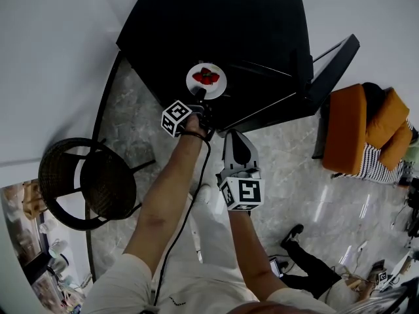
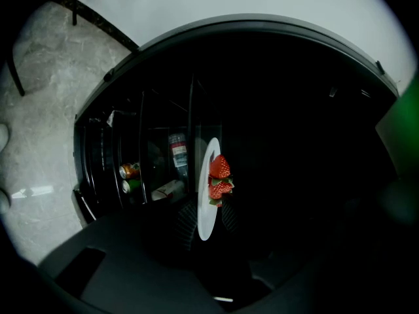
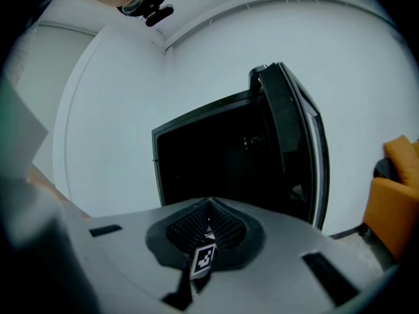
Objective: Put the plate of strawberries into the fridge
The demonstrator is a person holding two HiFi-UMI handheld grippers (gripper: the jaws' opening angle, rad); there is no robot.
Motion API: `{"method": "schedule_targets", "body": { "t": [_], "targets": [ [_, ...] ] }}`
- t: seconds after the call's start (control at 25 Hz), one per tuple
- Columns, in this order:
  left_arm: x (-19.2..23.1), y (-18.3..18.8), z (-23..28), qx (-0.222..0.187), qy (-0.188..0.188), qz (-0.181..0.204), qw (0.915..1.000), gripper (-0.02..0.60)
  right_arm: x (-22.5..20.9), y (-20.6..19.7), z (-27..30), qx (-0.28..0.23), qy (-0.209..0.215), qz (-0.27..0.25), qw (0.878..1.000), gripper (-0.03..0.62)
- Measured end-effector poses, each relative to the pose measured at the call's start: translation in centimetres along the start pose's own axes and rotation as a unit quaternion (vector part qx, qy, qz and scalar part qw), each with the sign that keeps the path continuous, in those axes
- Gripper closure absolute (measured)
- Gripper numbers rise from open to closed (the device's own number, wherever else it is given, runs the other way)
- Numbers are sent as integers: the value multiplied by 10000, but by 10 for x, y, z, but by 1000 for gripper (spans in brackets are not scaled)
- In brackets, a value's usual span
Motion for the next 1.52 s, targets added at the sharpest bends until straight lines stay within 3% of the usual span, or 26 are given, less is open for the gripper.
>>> {"method": "schedule_targets", "body": {
  "t": [0.16,0.4,0.48,0.96,1.52],
  "targets": [
    [-3,0,-3,-92,64,64,9999,431,1,1,0,-10,-14,62,10000,582],
    [0,-1,-4,-77,28,13,10000,416,1,1,-1,-4,11,58,10000,582],
    [4,0,-6,-114,97,-20,9999,384,1,0,-1,2,-5,74,10000,582],
    [7,-1,-23,-63,-64,-110,9999,385,4,-3,-3,55,-58,88,9999,582],
    [0,2,-45,58,-89,48,9999,578,5,0,-9,69,-185,170,9997,582]
  ]
}}
Point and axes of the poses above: the fingertips, and each gripper's own axes: z forward along the fingers, x to its left, y out of its top, the point moved 3 cm from there along -z, backward along the fingers, and after that the axes turned 8 degrees about -x, right-handed, at the moved point
